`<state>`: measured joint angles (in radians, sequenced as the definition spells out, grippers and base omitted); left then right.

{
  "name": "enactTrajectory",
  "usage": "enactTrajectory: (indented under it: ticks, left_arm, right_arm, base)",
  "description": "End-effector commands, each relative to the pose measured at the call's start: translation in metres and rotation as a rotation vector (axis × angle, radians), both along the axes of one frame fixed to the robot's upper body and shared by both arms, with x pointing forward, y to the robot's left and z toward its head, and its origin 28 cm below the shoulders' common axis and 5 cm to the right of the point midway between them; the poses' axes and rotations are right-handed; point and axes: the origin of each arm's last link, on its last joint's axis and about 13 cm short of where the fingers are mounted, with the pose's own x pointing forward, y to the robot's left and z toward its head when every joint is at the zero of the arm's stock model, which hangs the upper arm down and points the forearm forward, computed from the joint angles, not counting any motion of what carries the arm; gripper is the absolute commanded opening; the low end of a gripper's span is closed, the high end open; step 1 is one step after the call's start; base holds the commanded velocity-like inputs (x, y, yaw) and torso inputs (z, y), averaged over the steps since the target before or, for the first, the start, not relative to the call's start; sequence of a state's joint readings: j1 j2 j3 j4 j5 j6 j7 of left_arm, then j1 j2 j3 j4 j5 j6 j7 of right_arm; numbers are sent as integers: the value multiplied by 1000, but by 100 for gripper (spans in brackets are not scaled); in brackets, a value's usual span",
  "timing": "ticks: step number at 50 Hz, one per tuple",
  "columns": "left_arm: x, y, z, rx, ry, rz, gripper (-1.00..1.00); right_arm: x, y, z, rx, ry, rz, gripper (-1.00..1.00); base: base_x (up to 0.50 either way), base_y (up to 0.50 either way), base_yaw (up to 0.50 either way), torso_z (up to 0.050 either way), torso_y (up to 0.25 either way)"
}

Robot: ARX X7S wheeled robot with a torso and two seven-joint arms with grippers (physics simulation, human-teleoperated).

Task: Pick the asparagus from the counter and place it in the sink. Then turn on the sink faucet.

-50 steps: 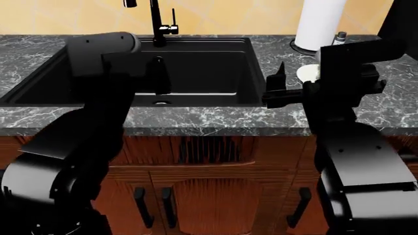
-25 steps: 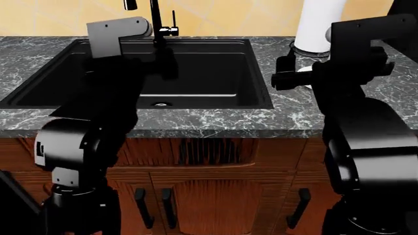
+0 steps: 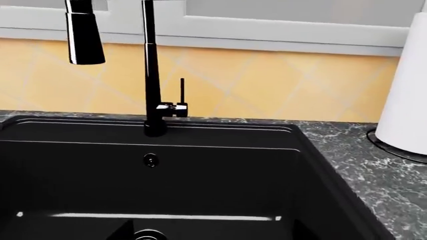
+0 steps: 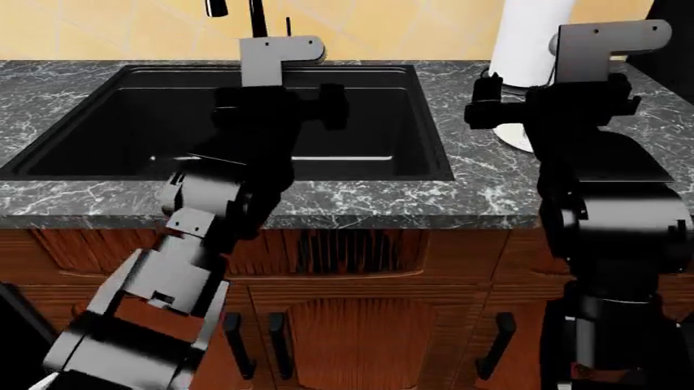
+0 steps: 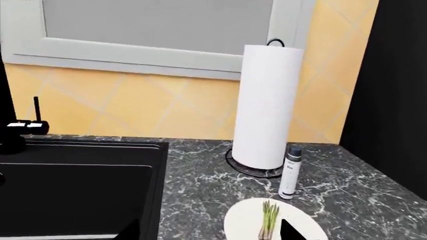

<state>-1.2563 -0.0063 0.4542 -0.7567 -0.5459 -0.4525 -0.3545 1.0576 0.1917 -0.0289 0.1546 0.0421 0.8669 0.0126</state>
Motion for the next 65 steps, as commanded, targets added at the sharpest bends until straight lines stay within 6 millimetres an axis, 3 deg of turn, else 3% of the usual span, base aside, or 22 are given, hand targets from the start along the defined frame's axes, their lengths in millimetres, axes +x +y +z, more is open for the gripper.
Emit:
enactTrajectory:
  ticks: [1, 5, 6, 8, 9, 11, 16, 17, 20, 23, 45, 51, 56, 58, 60, 65]
  left_arm:
    - [12, -3, -4, 0, 0, 52, 100]
    - [13, -5, -5, -35, 23, 49, 100]
    - [14, -7, 12, -33, 12, 46, 100]
    - [14, -9, 14, -47, 11, 44, 100]
    - [14, -9, 3, -51, 11, 48, 100]
    - [15, -8, 15, -70, 15, 59, 100]
    - [16, -8, 12, -71, 19, 72, 100]
    - [15, -8, -1, -75, 21, 74, 100]
    - [16, -8, 10, -83, 25, 77, 100]
    - [16, -7, 2, -93, 35, 84, 100]
    - [18, -6, 4, -111, 35, 120, 100]
    - [16, -7, -7, -57, 38, 94, 100]
    - [17, -6, 0, -70, 39, 102, 100]
    - [16, -5, -14, -77, 37, 112, 100]
    - [17, -5, -2, -74, 36, 114, 100]
    - [18, -3, -2, -75, 25, 128, 100]
  right_arm:
    - [14, -8, -6, 56, 12, 5, 100]
    - [15, -9, -7, 59, 15, 3, 100]
    - [15, -9, -7, 62, 16, 7, 100]
    - [15, -8, -8, 52, 21, 15, 100]
    - [15, -8, -9, 55, 23, 16, 100]
    - [15, -8, -9, 58, 21, 17, 100]
    - [15, -8, -8, 54, 21, 14, 100]
    - [15, -9, -8, 51, 23, 12, 100]
    - [14, -9, -8, 53, 24, 10, 100]
    - [13, -10, -8, 54, 25, 8, 100]
    - [10, -8, -8, 58, 37, 22, 100]
    - [10, -10, -11, 59, 46, 18, 100]
    - [10, -10, -11, 63, 46, 22, 100]
    - [10, -11, -11, 63, 48, 18, 100]
    - [9, -11, -12, 64, 50, 16, 100]
    - [9, -11, -13, 62, 59, 18, 100]
  base:
    - [285, 0, 0, 0, 0]
    - [426, 33, 0, 0, 0]
    - [500, 47, 0, 0, 0]
    - [500, 43, 0, 0, 0]
    - [500, 47, 0, 0, 0]
    - [500, 45, 0, 0, 0]
    - [500, 35, 0, 0, 0]
    - [500, 8, 0, 0, 0]
    - [500, 8, 0, 0, 0]
    - [500, 8, 0, 0, 0]
    - [500, 0, 0, 0, 1]
    - [500, 1, 0, 0, 0]
    - [500, 0, 0, 0, 0]
    - [500, 0, 0, 0, 0]
    - [500, 0, 0, 0, 0]
    - [500, 0, 0, 0, 2]
